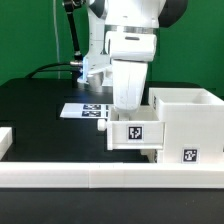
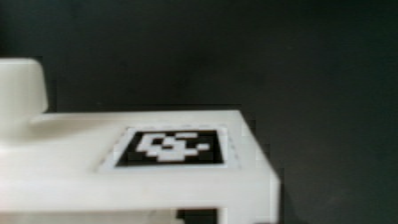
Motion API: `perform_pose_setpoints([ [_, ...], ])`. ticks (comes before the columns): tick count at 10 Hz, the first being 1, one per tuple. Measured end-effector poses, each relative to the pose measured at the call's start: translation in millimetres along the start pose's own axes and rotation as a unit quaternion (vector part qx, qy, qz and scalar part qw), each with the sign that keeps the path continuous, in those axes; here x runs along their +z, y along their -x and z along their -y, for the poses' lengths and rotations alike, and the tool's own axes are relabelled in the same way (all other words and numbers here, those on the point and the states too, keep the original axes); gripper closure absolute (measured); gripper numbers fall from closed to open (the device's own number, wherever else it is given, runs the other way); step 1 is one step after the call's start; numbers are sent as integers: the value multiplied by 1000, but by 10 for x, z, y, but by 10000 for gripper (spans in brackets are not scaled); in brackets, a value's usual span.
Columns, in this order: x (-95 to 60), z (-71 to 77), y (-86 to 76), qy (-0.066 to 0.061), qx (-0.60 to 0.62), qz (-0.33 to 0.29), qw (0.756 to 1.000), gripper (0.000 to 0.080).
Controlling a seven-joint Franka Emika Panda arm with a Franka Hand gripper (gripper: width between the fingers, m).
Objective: Assemble drawer
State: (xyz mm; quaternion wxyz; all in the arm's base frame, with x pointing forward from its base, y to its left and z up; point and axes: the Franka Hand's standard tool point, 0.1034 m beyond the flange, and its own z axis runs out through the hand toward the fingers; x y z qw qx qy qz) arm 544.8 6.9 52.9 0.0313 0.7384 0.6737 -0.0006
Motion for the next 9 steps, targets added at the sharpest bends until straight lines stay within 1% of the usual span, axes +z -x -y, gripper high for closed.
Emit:
perform_pose_setpoints([
  [2,2,0,8,0,-1,0,1000,758],
  [3,4,-2,42,0,-4,1,1000,758],
  [7,4,-2,36,0,-5,1,1000,758],
  [8,3,4,16,-2,-9,1,1000,758],
  [9,-3,16,14,-13,-9,5,1000,758],
])
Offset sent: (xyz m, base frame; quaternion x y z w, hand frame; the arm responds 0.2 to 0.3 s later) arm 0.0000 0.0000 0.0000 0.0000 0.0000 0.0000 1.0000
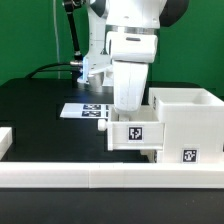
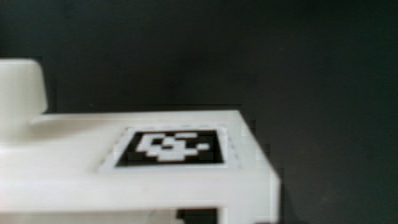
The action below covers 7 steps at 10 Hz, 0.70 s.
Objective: Assemble drawer
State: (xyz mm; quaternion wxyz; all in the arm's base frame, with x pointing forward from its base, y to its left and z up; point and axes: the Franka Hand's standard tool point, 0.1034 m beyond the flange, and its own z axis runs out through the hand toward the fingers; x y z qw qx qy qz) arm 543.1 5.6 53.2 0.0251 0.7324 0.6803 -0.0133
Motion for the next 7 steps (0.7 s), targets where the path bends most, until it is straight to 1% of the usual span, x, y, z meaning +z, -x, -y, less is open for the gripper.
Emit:
perform_pose_setpoints([
  [4,-1,8,-11,-5,1,2,1000,758],
  [7,0,7,2,-5,3,2,1000,758],
])
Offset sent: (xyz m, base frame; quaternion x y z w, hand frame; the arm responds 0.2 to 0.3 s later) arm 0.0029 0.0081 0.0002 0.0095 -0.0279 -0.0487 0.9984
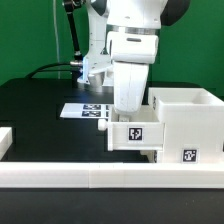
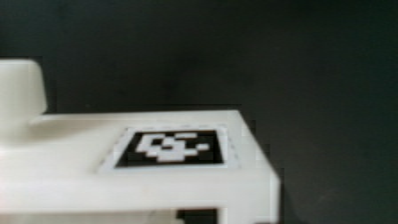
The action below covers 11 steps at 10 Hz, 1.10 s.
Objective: Assemble drawer
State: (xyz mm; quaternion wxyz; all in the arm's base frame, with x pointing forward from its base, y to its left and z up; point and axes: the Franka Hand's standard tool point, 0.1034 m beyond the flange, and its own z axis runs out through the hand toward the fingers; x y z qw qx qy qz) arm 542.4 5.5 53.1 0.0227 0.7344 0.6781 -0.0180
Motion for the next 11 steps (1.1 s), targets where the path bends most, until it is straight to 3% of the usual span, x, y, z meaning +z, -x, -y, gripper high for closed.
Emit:
perform_pose_setpoints([
  [6,-1,-8,8,2,-11,4,1000,757],
  [7,1,-22,19,9,-16,1,1000,757],
  [11,4,-17,29,8,-14,2,1000,757],
])
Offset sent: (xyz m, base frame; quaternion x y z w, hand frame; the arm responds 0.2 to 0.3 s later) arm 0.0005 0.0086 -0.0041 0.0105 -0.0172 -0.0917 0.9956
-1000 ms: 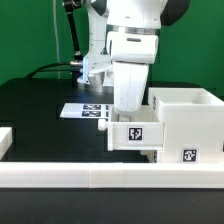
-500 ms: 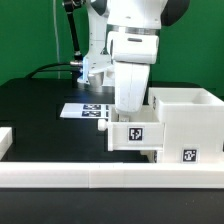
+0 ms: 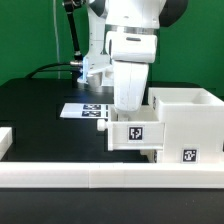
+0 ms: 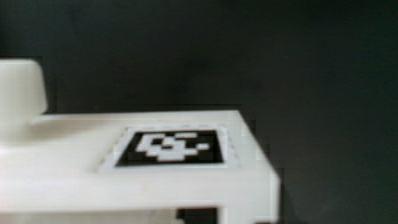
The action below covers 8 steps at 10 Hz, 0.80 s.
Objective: Assemble drawer
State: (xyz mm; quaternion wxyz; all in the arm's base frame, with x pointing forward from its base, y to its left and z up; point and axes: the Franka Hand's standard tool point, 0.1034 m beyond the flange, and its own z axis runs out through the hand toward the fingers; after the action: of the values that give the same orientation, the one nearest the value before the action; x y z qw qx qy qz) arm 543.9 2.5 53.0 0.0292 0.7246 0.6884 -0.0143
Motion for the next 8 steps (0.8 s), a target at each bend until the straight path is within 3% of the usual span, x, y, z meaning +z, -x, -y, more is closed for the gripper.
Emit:
perform_pose_setpoints([
  [1,-4,8,17,-9,1,3,1000,757],
  [8,5,8,24,1,-21,7,1000,757],
])
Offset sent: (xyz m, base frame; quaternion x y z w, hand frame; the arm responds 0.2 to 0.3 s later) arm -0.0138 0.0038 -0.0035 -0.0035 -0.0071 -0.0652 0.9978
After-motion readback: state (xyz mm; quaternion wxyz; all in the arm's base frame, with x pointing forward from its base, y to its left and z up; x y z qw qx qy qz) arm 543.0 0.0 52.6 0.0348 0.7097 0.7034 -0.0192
